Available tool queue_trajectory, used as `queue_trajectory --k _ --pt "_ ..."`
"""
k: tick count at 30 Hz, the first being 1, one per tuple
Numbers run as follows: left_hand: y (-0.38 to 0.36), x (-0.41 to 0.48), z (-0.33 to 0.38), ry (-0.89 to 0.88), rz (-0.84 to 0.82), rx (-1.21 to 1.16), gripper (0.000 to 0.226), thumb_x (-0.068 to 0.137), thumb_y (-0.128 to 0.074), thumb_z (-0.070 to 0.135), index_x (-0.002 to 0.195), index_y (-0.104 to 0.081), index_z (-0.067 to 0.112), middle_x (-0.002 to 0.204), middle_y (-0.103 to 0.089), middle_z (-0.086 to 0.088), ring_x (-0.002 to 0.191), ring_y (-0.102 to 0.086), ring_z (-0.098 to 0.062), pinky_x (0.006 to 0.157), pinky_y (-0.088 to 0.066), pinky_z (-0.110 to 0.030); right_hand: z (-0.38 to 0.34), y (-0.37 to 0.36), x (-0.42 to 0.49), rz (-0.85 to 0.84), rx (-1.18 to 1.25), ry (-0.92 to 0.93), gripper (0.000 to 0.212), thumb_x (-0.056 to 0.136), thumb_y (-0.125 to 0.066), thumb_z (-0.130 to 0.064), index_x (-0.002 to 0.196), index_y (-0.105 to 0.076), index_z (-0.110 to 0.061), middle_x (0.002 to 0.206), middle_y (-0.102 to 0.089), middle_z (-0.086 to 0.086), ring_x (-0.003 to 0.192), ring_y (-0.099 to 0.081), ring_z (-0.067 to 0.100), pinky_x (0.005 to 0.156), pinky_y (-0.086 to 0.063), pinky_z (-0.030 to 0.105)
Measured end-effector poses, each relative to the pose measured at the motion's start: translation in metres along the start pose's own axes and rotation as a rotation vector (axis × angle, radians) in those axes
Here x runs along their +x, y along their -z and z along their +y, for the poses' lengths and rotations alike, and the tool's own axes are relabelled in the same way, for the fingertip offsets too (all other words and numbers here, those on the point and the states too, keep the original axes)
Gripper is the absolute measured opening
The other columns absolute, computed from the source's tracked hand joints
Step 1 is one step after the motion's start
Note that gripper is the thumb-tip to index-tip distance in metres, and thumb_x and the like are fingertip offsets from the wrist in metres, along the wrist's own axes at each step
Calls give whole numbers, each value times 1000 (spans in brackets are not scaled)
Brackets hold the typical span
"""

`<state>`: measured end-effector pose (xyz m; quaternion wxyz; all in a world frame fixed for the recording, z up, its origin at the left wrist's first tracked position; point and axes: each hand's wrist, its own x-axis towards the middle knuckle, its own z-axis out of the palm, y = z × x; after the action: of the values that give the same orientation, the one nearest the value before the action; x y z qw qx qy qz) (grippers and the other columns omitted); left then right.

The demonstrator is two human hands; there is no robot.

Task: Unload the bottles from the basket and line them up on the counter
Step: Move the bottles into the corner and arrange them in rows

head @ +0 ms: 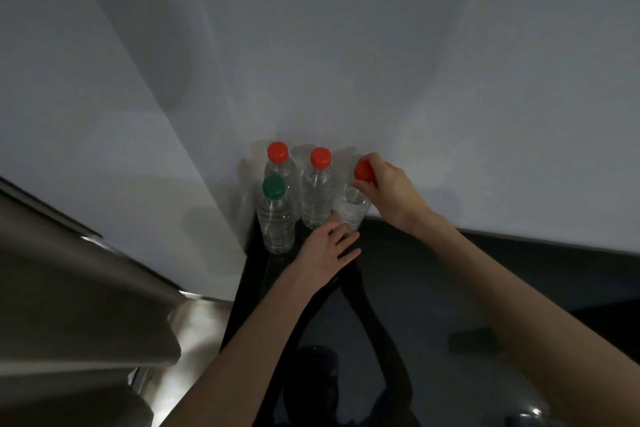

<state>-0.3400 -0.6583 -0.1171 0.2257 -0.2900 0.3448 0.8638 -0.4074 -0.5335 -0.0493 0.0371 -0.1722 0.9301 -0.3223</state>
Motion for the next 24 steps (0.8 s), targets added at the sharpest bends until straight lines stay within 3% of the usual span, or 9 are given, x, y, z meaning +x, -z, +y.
queue_trajectory --k 3,10,14,19,24 --pt "-3 5 1 -20 -2 -5 52 100 -39 15 150 -28 24 152 -37 -9 136 -41 -25 108 -36 -47 0 -1 8 13 12 11 33 95 -57 -22 121 -47 -5 110 -59 17 92 -55 26 80 -48 37" --pt "-4 13 2 -31 17 -32 52 98 -43 14 148 -33 20 148 -42 -9 136 -40 -23 100 -41 -45 8 -6 16 38 43 18 34 95 -57 -20 124 -47 -6 112 -58 14 91 -51 17 76 -40 25" --pt "-4 10 4 -25 18 -17 52 97 -47 19 148 -34 22 149 -42 -8 136 -41 -22 100 -41 -43 9 -6 8 51 106 41 36 96 -54 -18 130 -45 -10 113 -58 12 90 -55 19 78 -45 28" --pt "-11 -1 4 -57 54 83 48 97 -51 22 143 -41 21 145 -48 -5 130 -47 -23 101 -40 -43 8 5 -14 3 140 -1 49 97 -53 -21 142 -34 -26 106 -57 3 86 -56 10 79 -45 25" --pt "-12 -31 -2 -192 7 325 52 96 -53 29 145 -38 28 143 -49 3 126 -51 -18 98 -43 -36 4 32 -51 -8 16 18 56 96 -54 -25 146 -29 -26 122 -56 3 101 -51 10 85 -41 23"
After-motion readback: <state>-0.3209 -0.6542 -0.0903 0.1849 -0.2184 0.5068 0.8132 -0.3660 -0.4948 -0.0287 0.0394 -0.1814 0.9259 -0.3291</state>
